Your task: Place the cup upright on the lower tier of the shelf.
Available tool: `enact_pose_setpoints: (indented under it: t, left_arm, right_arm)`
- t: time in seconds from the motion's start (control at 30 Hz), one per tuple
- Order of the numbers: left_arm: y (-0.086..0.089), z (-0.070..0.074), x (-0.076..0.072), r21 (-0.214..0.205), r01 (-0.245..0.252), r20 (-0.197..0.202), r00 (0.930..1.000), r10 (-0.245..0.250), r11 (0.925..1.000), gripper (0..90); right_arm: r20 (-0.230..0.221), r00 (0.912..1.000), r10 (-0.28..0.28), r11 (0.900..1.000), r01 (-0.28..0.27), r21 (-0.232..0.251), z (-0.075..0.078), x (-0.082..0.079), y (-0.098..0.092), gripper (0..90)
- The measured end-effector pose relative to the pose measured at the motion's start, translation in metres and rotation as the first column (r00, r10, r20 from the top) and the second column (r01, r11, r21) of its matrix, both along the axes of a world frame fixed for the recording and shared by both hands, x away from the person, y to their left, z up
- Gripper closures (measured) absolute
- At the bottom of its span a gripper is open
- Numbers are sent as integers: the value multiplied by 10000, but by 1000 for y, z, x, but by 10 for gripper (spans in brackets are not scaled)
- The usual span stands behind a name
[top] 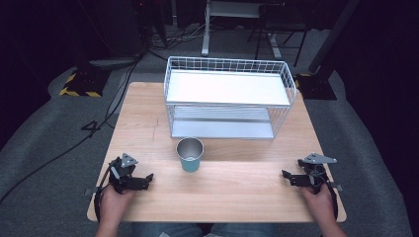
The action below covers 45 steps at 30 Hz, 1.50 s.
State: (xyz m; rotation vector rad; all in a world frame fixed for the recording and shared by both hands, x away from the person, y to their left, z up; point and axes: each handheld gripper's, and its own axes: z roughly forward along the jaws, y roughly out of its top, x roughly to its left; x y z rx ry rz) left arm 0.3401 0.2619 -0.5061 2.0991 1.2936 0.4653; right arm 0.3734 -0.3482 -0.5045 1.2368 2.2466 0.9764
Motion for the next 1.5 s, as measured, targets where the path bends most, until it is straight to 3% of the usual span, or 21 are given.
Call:
enact_pose_setpoints:
  t: [0.9,1.2,1.33,1.5]
  left_arm:
    - [0,0,-2,27,132,30,9999,-132,9999,8]
    - [5,4,-1,-171,-171,-150,9997,168,9997,100]
    - [5,6,1,-226,-147,-341,9993,139,9996,61]
    - [3,14,1,-538,8,-1,10000,-8,9986,16]
  right_arm:
    - [-43,9996,-276,9996,276,6,0,0,2,130]
    - [-43,9996,-276,9996,276,7,0,0,2,130]
    - [-40,9996,-296,9996,296,9,0,0,2,130]
    - [-41,9995,-302,9995,302,11,0,0,2,130]
